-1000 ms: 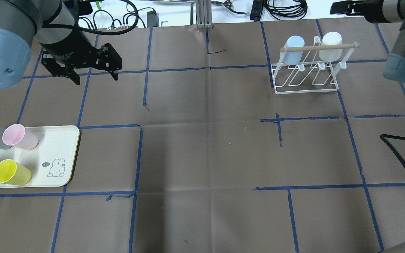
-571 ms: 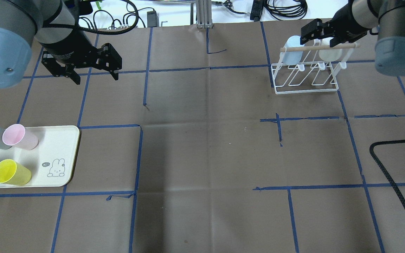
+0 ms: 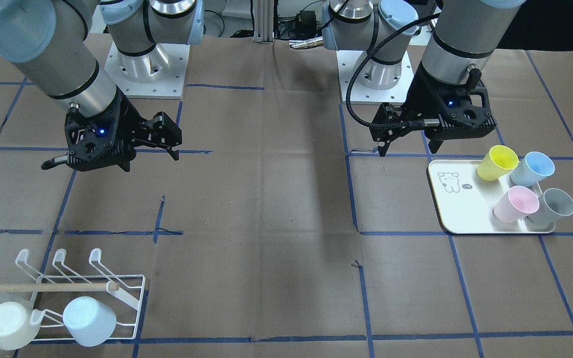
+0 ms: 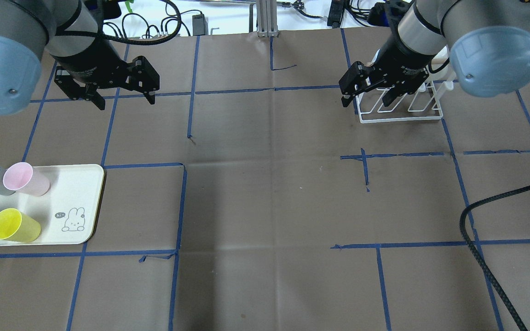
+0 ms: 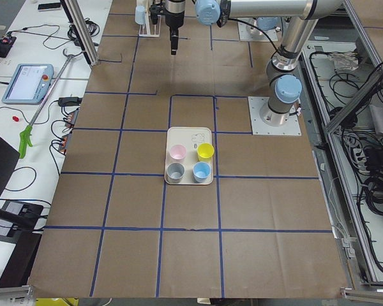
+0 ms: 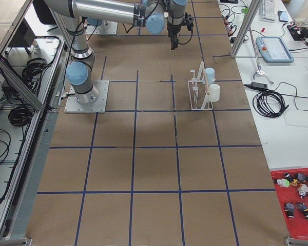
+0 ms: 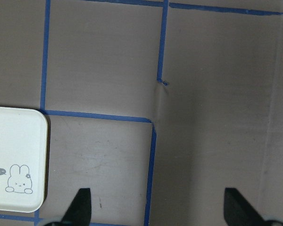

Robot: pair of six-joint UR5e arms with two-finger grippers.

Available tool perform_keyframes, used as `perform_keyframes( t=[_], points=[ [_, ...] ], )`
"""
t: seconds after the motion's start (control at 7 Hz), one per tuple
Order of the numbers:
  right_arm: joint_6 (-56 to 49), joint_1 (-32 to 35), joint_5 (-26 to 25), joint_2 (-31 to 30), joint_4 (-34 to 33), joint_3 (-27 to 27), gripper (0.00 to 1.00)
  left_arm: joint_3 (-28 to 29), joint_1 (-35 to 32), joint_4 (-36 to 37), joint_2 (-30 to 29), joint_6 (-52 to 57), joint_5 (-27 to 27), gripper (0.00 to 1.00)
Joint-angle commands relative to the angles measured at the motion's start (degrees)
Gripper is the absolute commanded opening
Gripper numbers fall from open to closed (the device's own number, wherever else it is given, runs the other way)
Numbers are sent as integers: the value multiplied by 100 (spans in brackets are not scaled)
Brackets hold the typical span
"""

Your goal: Transfer IKEA cup to right arm and place on rack

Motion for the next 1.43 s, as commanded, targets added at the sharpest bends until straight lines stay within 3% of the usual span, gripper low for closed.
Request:
perform_keyframes(
  t=[0.0,0.14,1.29],
  points=[
    [13,177,-910,-676,432,37,100,1,0,9,17,0,0,99],
    [65,178,-958,-932,817,81,100,1,0,9,17,0,0,99],
    [444,178,-879,-935,794,248,100,-61,-17,36,35,-61,-9,99]
  ],
)
